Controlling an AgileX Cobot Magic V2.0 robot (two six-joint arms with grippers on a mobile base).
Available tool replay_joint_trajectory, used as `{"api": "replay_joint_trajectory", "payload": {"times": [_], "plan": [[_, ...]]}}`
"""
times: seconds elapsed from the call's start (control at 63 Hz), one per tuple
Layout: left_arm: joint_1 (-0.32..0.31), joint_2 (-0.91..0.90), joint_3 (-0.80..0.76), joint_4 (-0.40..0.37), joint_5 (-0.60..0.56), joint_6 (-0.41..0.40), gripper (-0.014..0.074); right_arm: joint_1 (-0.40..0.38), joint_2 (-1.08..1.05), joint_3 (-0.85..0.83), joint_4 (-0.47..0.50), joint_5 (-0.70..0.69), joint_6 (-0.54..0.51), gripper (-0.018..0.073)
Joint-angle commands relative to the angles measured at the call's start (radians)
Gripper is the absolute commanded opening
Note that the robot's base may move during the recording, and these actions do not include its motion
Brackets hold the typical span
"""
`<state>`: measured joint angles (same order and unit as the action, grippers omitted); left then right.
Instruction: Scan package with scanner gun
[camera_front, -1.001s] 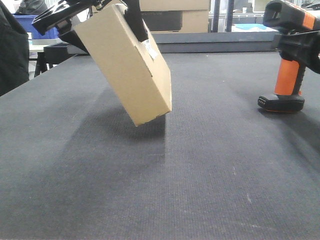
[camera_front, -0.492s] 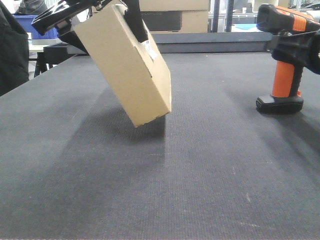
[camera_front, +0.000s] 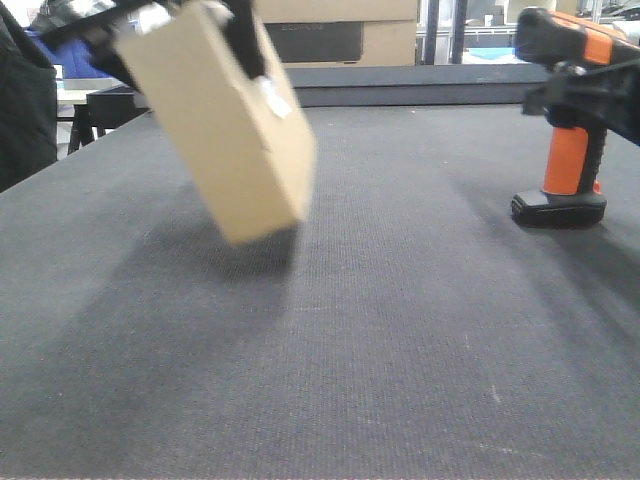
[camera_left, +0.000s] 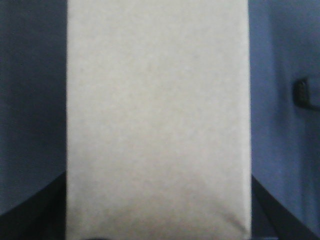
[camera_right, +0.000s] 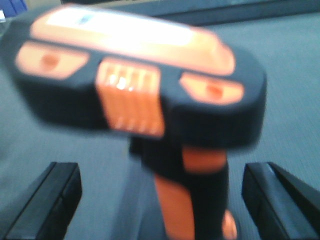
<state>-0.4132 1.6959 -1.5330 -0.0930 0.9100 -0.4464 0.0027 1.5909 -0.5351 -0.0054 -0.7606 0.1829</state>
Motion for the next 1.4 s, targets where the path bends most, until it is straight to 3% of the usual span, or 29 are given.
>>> {"api": "replay_joint_trajectory", "payload": {"times": [0.0, 0.191, 0.413, 0.715, 0.826, 0.873, 1.191, 1.382], "plan": [[0.035, -0.044, -0.028, 0.093, 0.031, -0.001, -0.0111, -0.002, -0.05, 0.073, -0.009, -0.008, 0.003, 0.0561], [0.121, -0.056, -0.037, 0.271, 0.132, 0.01, -0.0111, -0.002, -0.14, 0.176, -0.028, -0.008, 0.003, 0.0561], [0.226, -0.05, -0.035, 0.175, 0.155, 0.183, -0.0111, -0.002, -0.219, 0.207, -0.029, 0.014, 0.003, 0.0561], [0.222, 0.029, -0.035, 0.198, 0.156, 0.227, -0.0111, -0.002, -0.23, 0.207, -0.029, 0.027, 0.003, 0.0561], [0.208, 0.049, -0.035, 0.264, 0.15, 0.203, -0.0101, -0.002, -0.23, 0.207, -0.029, 0.029, 0.003, 0.0561], [0.208, 0.054, -0.035, 0.282, 0.15, 0.17, -0.0056, -0.002, -0.23, 0.207, -0.029, 0.029, 0.003, 0.0561], [0.192, 0.071, -0.035, 0.271, 0.15, 0.166, 0.0384, -0.002, -0.23, 0.207, -0.029, 0.04, 0.003, 0.0561], [0.187, 0.071, -0.035, 0.271, 0.144, 0.124, 0.0456, -0.002, -0.23, 0.207, -0.029, 0.04, 0.003, 0.0561]]}}
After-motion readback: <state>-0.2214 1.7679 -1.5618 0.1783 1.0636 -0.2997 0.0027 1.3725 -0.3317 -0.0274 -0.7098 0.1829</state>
